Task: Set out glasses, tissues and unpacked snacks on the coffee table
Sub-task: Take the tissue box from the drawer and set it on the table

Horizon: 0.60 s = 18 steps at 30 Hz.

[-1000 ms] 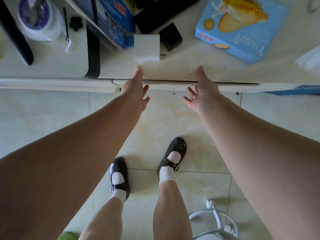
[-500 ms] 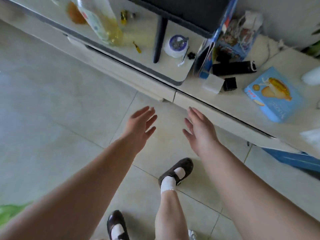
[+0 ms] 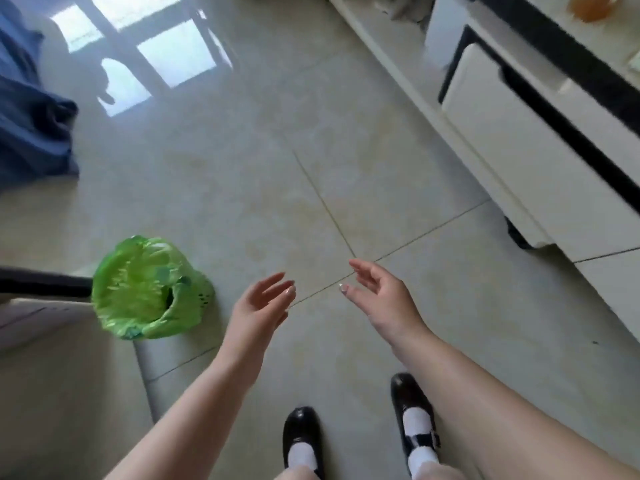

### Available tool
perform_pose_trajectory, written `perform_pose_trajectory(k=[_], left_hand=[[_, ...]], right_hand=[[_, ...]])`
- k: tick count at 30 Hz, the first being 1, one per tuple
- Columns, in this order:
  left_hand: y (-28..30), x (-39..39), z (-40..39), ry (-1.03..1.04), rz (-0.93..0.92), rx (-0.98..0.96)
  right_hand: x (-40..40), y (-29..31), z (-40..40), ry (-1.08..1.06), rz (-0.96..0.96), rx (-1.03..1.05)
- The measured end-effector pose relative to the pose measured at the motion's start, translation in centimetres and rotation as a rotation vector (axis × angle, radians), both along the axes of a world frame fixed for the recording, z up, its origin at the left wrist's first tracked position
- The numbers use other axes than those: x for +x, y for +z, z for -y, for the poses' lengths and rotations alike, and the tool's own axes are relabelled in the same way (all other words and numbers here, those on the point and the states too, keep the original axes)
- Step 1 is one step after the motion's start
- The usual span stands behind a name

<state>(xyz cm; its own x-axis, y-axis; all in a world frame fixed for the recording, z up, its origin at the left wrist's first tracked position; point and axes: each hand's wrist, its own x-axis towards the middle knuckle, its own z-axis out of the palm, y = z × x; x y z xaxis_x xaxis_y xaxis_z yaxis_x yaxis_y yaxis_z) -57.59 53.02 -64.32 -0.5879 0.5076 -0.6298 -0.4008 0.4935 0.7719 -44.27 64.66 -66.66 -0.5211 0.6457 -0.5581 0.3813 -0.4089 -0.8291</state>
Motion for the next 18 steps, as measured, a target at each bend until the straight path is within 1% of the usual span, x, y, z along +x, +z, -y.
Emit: perform_pose_trajectory(k=[2,5,8,10,13,18], left_hand=[[-3.1,-2.2,4.9,0.105,-0.049,-0.01],[-8.5,-4.5,10.9,0.249,-0.134,0.02],[-13.8,-5.8,16.3,0.414,-0.186,0.06],[-16.3,-5.9,19.8,0.544,-0.214,0.084],[-18.4,-5.3,24.4,0.684,-0.258,0.123],[-18.8,-2.1,30.4,0.901,-0.278,0.172]], right_hand=[[-4.2,-3.3,2.2,0.166,-0.01,0.052],[-10.1,-8.6,5.6,0.395,-0.077,0.14],[-14.9,-13.7,9.1,0.572,-0.164,0.209],[-17.2,-16.3,11.7,0.675,-0.213,0.244],[-19.3,-18.5,15.7,0.789,-0.283,0.281],[-19.4,-18.7,22.4,0.953,-0.365,0.257]])
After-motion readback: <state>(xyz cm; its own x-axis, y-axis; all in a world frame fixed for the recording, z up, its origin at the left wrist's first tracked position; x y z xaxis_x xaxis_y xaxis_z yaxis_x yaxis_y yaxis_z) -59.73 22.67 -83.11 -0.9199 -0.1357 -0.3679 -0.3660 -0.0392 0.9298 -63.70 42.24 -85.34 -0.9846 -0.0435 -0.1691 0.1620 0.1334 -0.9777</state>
